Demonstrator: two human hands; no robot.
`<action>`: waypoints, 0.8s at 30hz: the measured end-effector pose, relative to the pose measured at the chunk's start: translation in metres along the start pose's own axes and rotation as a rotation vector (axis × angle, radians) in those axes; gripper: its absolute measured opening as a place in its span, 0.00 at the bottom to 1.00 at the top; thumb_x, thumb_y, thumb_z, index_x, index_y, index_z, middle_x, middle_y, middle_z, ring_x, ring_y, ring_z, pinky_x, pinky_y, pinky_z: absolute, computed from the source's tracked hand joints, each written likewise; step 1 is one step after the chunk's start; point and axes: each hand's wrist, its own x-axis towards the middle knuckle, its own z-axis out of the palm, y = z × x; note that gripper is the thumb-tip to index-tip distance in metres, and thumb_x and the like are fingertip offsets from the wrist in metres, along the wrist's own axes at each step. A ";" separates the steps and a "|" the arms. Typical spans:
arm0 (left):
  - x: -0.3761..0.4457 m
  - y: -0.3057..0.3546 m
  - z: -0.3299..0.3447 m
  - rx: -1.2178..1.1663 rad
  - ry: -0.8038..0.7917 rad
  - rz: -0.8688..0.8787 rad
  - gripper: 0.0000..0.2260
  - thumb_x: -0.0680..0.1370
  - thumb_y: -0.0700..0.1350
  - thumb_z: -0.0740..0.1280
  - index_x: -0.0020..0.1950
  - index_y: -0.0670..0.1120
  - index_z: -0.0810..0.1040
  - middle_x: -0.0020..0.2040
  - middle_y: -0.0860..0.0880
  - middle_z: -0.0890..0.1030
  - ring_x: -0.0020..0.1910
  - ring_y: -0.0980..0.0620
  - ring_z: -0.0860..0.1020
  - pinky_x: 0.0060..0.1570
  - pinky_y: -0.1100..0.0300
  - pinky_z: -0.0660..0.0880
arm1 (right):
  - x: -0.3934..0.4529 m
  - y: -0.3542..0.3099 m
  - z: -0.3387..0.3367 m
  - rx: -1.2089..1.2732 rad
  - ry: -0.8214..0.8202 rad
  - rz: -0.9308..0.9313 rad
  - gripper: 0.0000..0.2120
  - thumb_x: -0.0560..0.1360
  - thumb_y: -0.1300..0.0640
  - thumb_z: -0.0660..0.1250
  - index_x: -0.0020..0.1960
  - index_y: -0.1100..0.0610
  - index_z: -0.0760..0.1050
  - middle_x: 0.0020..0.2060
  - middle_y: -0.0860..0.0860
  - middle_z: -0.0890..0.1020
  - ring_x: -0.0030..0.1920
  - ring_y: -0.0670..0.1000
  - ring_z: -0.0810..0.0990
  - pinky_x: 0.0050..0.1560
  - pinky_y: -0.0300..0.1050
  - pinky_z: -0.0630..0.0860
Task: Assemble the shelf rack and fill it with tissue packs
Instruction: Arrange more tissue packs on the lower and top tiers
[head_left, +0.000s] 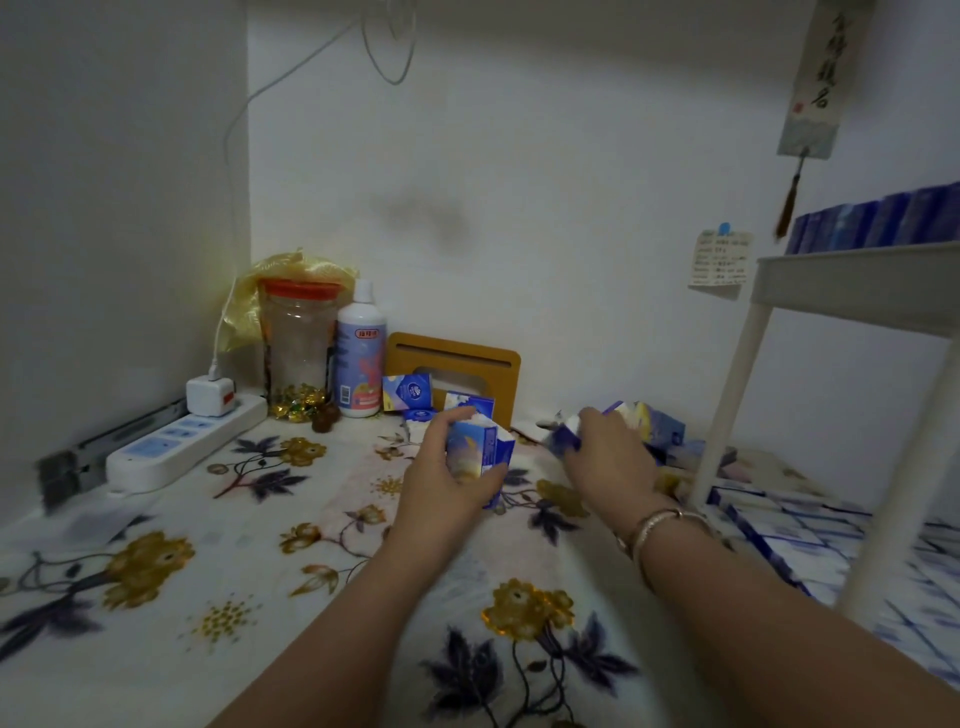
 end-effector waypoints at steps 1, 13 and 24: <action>-0.001 0.001 0.000 0.031 0.019 0.029 0.26 0.72 0.39 0.74 0.64 0.56 0.69 0.54 0.57 0.77 0.45 0.62 0.81 0.47 0.61 0.79 | -0.002 -0.009 -0.004 0.155 -0.018 -0.014 0.07 0.76 0.55 0.62 0.52 0.57 0.72 0.51 0.57 0.77 0.50 0.59 0.76 0.41 0.47 0.71; -0.030 0.099 0.008 0.173 0.079 0.293 0.21 0.70 0.43 0.76 0.58 0.58 0.72 0.50 0.62 0.79 0.48 0.68 0.77 0.44 0.73 0.74 | -0.035 -0.052 -0.129 0.661 -0.190 -0.197 0.20 0.81 0.47 0.52 0.51 0.63 0.74 0.49 0.58 0.79 0.49 0.57 0.78 0.53 0.52 0.76; -0.055 0.263 0.059 0.300 0.075 0.681 0.23 0.70 0.38 0.73 0.58 0.58 0.72 0.49 0.58 0.81 0.44 0.63 0.79 0.39 0.71 0.73 | -0.076 -0.023 -0.303 0.782 -0.063 -0.333 0.25 0.69 0.51 0.72 0.60 0.56 0.64 0.51 0.52 0.76 0.48 0.49 0.79 0.50 0.49 0.80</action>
